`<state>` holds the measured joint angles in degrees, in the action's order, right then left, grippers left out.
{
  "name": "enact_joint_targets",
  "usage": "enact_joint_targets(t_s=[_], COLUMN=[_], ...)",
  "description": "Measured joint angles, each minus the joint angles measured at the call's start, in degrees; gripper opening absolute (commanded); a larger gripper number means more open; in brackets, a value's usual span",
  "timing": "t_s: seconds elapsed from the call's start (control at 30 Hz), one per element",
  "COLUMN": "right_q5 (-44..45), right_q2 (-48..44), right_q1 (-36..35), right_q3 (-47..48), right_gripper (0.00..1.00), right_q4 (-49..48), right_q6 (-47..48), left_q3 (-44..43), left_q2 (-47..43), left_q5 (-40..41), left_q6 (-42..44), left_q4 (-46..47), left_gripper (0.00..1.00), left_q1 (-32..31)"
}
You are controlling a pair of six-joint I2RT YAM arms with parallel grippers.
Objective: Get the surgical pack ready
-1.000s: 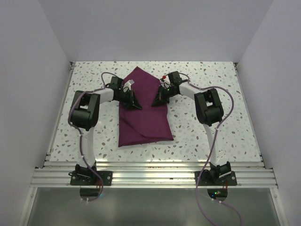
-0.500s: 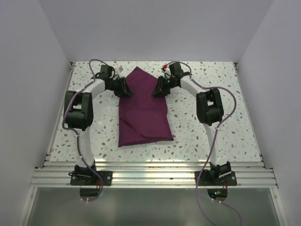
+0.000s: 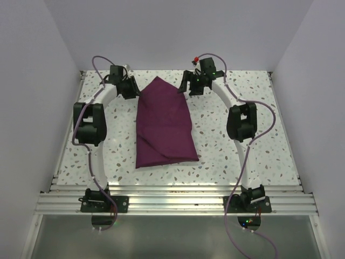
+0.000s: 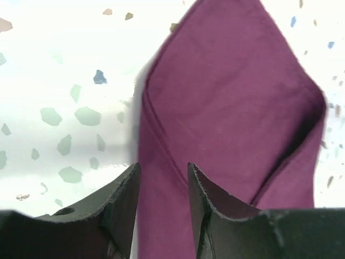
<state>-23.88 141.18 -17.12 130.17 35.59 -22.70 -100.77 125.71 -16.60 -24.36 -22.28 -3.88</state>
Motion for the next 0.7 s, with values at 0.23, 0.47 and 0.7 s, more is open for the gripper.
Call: enact_joint_targets(t_s=[0.23,0.47,0.7], right_q5=[0.46,-1.25,-3.21], right_q2=[5.14,8.70,12.11], right_q1=[1.40,1.42,1.38], right_q3=[2.03,5.31,9.86], right_gripper=[0.76,0.70,0.63], right_q4=[0.90,0.13,-0.92], right_q6=[2.99,2.60,0.28], left_q3=[-1.38,-6.23,-11.32], left_q2=[5.95,9.46,13.27], left_q5=[2.10,1.31,-2.82], left_q6=[-0.26,-1.36,-1.64], left_q4=[0.57,2.12,2.40], left_gripper=[0.46,0.46,0.41], left_q1=[0.00,0.00,0.00])
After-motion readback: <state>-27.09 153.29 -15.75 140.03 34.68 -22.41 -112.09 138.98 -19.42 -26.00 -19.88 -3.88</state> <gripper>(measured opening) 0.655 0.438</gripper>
